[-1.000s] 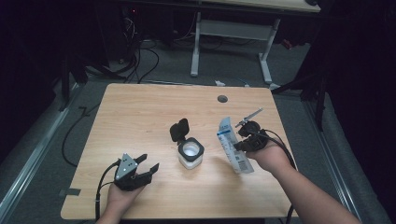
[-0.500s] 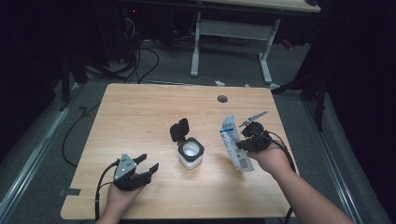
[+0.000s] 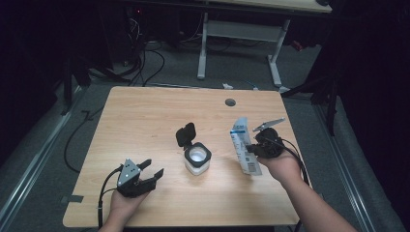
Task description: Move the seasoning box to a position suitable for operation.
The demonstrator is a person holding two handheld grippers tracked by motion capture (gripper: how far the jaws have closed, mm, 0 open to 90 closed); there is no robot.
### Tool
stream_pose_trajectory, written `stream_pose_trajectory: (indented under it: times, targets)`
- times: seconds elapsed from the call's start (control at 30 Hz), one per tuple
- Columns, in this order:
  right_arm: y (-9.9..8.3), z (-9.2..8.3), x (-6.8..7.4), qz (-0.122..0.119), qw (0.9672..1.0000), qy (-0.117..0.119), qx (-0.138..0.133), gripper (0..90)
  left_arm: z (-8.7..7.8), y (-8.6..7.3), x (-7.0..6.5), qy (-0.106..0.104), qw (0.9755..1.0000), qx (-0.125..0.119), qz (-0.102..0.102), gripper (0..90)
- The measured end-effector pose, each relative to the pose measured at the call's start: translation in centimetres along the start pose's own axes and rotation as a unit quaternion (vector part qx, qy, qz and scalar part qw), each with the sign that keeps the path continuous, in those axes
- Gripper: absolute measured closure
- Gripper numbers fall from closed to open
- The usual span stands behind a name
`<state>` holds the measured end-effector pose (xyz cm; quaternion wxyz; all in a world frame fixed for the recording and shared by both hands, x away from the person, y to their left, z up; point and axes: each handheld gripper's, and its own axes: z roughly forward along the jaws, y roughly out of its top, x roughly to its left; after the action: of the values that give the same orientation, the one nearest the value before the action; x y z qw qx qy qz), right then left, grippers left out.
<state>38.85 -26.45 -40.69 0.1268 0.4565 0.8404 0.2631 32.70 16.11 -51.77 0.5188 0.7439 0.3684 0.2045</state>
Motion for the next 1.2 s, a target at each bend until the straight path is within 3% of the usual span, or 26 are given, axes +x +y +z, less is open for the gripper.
stream_pose_trajectory:
  times: [0.23, 0.3, 0.53, 0.73, 0.9, 1.2]
  targets:
    - [-0.7, 0.2, 0.1, 0.008, 0.9997, -0.005, -0.025, 90.0, -0.2, 0.0, 0.3, 0.003, 1.0, -0.003, -0.004, 38.7]
    - [-1.0, -0.1, 0.2, 0.0, 0.9988, -0.011, -0.048, 90.0, -0.2, 0.0, 0.4, 0.004, 1.0, -0.004, -0.006, 38.8]
    - [-2.7, 0.2, -0.3, 0.027, 0.9968, -0.007, -0.075, 90.0, -0.3, 0.0, 0.7, 0.009, 0.9999, -0.003, -0.007, 38.8]
    - [-4.0, 0.4, -0.5, 0.041, 0.9931, -0.006, -0.11, 90.0, -0.3, -0.1, 0.9, 0.011, 0.9999, -0.003, -0.008, 38.8]
    - [-4.4, 0.5, -0.1, 0.031, 0.9904, -0.018, -0.133, 90.0, -0.2, -0.1, 0.8, 0.01, 0.9999, -0.001, -0.005, 38.8]
    - [-5.0, 1.0, -0.1, 0.046, 0.9817, -0.018, -0.184, 90.0, -0.2, -0.1, 0.8, 0.012, 0.9999, 0.002, 0.001, 38.8]
